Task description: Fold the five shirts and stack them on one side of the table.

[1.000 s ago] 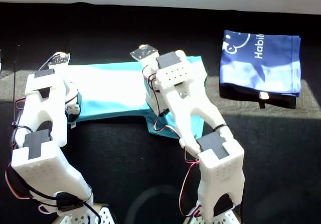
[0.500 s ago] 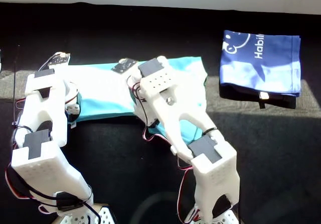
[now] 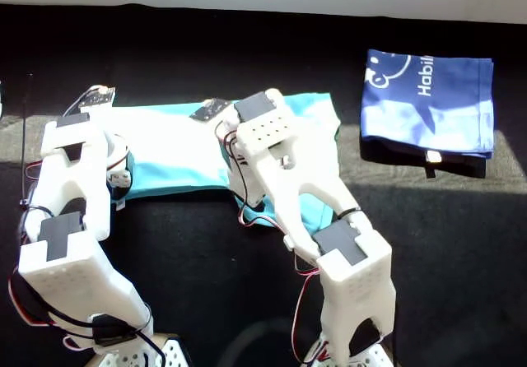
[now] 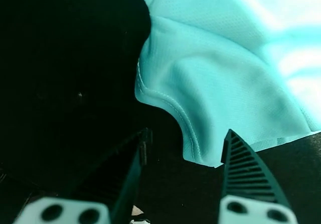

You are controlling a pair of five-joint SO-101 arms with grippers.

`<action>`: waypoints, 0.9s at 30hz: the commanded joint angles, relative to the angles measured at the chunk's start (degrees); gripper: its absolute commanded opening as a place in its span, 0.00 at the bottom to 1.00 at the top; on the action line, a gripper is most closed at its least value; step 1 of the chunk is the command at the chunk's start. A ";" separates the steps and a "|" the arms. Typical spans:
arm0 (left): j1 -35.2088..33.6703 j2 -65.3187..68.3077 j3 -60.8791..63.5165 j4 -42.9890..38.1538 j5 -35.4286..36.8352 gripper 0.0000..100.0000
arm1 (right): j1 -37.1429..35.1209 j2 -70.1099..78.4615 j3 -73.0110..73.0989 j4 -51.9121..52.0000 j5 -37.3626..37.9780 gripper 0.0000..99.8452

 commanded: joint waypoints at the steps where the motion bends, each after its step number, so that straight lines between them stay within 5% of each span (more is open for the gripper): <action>1: 0.66 0.22 -0.04 -2.29 0.35 0.01 | 0.66 -0.92 0.75 -0.04 4.31 0.23; 10: 0.66 0.22 -0.04 -2.29 0.35 0.01 | 0.75 -0.92 17.45 -13.49 9.32 0.23; 20: 0.66 0.22 -0.04 -2.29 0.35 0.01 | 8.75 -0.31 28.00 -34.07 9.32 0.23; 27: 0.66 0.22 -0.04 -2.29 0.35 0.01 | 10.77 -0.66 27.91 -34.33 9.14 0.01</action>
